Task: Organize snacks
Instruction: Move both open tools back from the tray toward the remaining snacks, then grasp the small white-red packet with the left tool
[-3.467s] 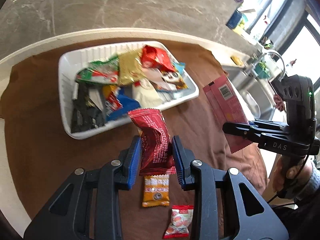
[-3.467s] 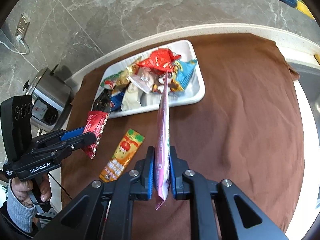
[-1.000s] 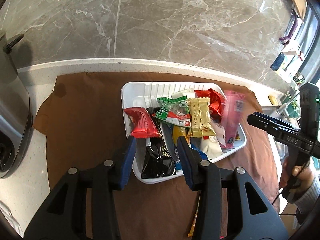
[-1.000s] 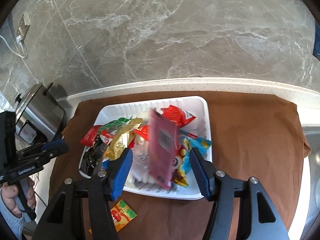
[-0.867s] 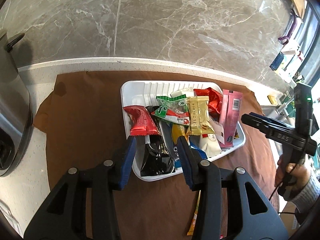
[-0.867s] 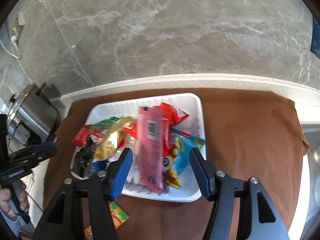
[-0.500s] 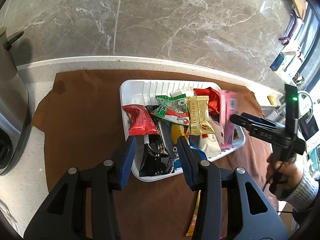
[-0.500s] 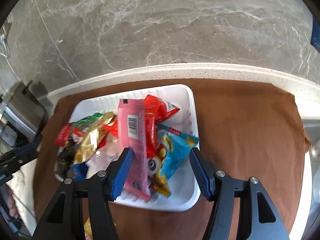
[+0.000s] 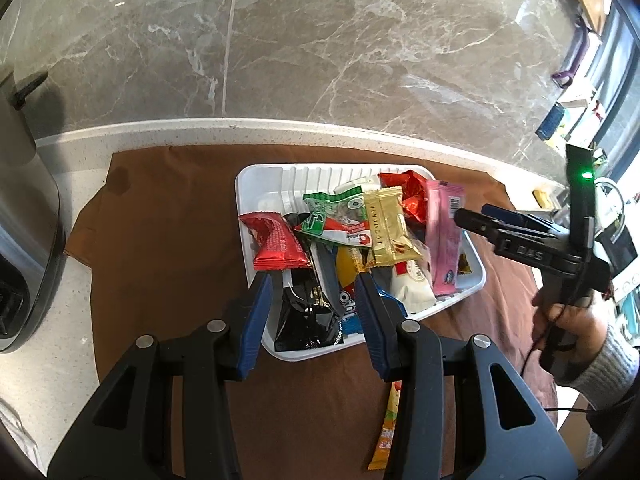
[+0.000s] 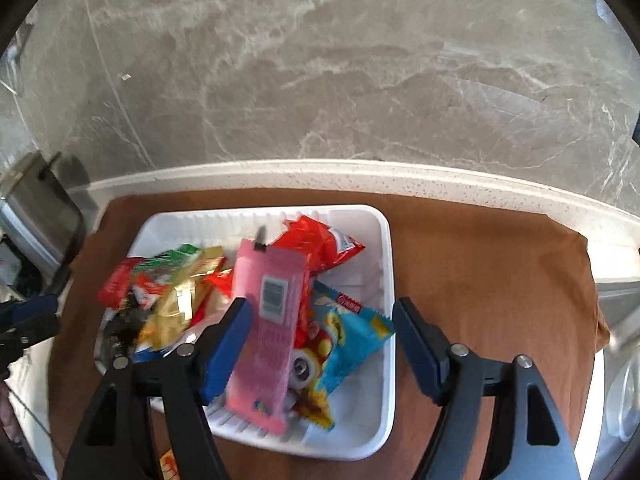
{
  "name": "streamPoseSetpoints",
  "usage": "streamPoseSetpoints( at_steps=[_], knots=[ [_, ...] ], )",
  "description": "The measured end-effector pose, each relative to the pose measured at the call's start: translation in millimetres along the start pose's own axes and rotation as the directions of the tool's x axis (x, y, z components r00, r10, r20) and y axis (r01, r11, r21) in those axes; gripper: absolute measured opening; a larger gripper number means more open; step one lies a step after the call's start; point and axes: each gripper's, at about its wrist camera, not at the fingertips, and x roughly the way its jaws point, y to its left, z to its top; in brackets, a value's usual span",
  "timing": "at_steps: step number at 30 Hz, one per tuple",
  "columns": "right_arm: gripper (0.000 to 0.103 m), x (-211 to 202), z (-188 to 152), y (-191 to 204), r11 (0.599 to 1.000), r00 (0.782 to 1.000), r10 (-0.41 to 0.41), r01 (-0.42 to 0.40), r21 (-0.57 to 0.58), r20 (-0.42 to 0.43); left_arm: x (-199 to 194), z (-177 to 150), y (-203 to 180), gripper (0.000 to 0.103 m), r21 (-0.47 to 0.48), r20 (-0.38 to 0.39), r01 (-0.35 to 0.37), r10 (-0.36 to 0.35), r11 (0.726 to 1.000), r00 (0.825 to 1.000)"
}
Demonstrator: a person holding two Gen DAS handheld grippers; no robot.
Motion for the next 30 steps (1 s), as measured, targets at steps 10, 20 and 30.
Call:
streamPoseSetpoints(
  at_steps=[10, 20, 30],
  knots=[
    [0.076, -50.4, -50.3, 24.9, 0.992, 0.991, 0.119, -0.121, -0.022, -0.059, -19.0, -30.0, -33.7, 0.041, 0.103, -0.029, 0.028, -0.025, 0.994, 0.999],
    [0.076, -39.3, -110.2, 53.4, 0.979, 0.956, 0.187, -0.201, -0.041, -0.226, -23.3, -109.3, -77.1, 0.041, 0.259, -0.216, 0.166, -0.11, 0.951, 0.97],
    [0.076, -48.9, -130.0, 57.9, 0.978, 0.949, 0.194, -0.207, -0.027, -0.25, -14.8, -187.6, -116.1, 0.041, 0.368, -0.38, 0.271, -0.122, 0.89, 0.917]
  ],
)
